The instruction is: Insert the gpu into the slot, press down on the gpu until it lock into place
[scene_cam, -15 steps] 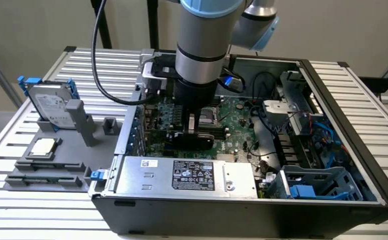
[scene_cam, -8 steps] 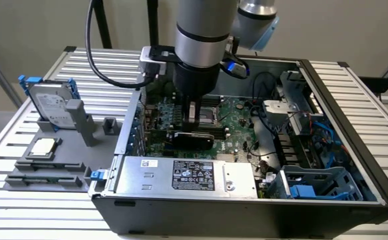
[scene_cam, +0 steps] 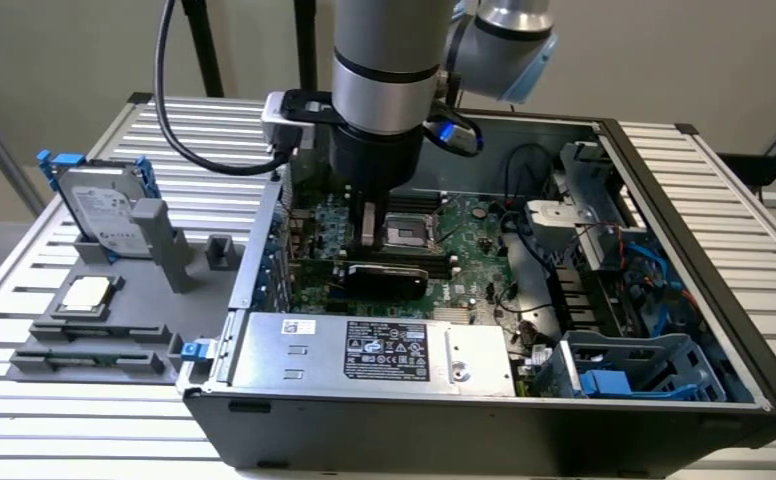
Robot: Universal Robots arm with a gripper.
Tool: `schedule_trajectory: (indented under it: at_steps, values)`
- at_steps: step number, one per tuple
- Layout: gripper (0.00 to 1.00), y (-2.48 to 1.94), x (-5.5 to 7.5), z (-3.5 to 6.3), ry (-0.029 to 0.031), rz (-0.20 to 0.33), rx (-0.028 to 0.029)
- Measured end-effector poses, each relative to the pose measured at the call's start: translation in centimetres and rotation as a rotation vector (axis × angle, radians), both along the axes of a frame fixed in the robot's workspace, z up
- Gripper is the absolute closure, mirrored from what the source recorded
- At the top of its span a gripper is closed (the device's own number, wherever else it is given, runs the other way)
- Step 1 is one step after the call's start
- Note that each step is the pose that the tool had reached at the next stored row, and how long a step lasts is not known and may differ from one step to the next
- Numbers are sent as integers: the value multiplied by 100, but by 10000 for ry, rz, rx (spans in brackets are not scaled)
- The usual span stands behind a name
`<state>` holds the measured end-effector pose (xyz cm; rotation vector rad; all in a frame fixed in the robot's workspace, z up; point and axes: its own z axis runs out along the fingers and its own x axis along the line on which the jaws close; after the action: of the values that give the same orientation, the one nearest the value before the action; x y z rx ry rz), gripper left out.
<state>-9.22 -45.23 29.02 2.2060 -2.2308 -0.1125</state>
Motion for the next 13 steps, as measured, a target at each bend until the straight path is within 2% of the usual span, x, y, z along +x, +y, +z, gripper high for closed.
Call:
schedule_trajectory:
  at_steps: [4, 9, 13]
  values:
    - [89, 22, -76, -72, -57, 21, 1]
    - [89, 87, -104, -142, -90, 43, -2]
    - [89, 105, -104, -181, -98, 58, -51]
